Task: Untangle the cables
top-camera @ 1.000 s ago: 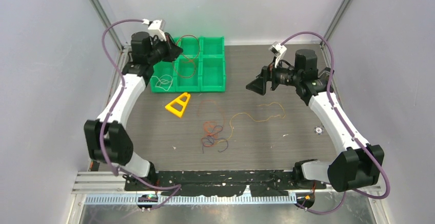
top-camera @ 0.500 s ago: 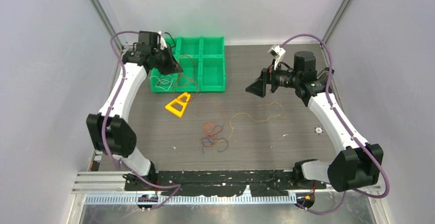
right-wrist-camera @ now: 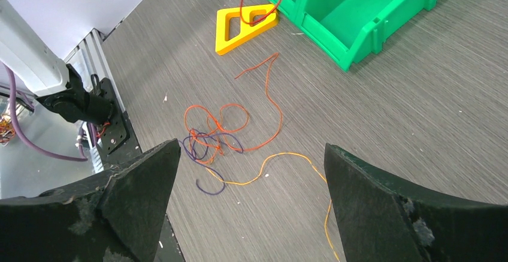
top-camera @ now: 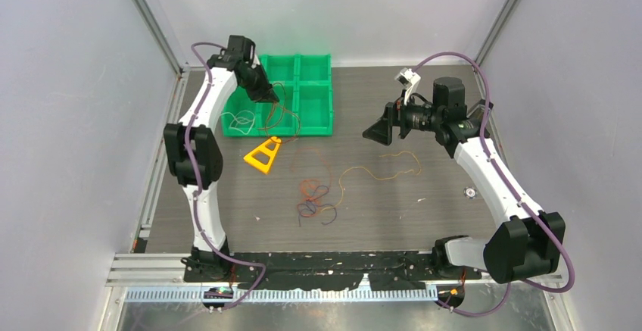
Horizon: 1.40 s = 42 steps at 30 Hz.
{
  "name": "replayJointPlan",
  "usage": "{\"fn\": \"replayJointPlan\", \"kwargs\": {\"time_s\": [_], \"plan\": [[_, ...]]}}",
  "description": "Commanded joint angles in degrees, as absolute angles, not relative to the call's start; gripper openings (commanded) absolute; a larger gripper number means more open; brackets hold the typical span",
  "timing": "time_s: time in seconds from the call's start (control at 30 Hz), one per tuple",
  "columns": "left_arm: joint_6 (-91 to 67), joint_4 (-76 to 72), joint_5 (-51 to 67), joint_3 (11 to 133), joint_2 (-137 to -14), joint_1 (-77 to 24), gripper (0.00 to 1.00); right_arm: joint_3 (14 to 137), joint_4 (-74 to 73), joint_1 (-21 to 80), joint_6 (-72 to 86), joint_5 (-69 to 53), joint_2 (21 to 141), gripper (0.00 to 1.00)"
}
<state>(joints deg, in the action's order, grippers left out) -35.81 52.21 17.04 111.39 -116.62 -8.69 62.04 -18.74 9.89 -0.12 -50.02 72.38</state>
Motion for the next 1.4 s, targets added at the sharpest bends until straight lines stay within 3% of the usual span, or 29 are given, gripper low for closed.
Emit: {"fn": "replayJointPlan", "kwargs": {"time_s": [0.0, 0.17, 0.57, 1.03, 1.37], "plan": [[-33.41, 50.89, 17.77, 119.44, -122.12, -8.81, 0.0, 62.88, -18.63, 9.57, -0.31, -49.84, 72.51, 0.97], [-27.96, 45.55, 15.56, 123.47, -125.76, -8.79, 0.0, 63.18, -19.19, 9.58, -0.4, -50.07, 73.02, 0.97], [-16.59, 30.51, 6.2, 119.79, -125.25, -8.79, 0.0, 62.8, -19.42, 9.57, -0.2, -50.78, 73.75, 0.96], [-4.93, 11.72, 1.34, 101.82, -117.81, -9.72, 0.0, 62.38, -19.42, 9.58, -0.11, -52.01, 73.89, 0.97], [-1.73, 19.36, 7.4, 95.27, -110.87, -12.53, 0.0, 62.31, -20.02, 9.5, -0.6, -52.04, 72.58, 0.96]]}}
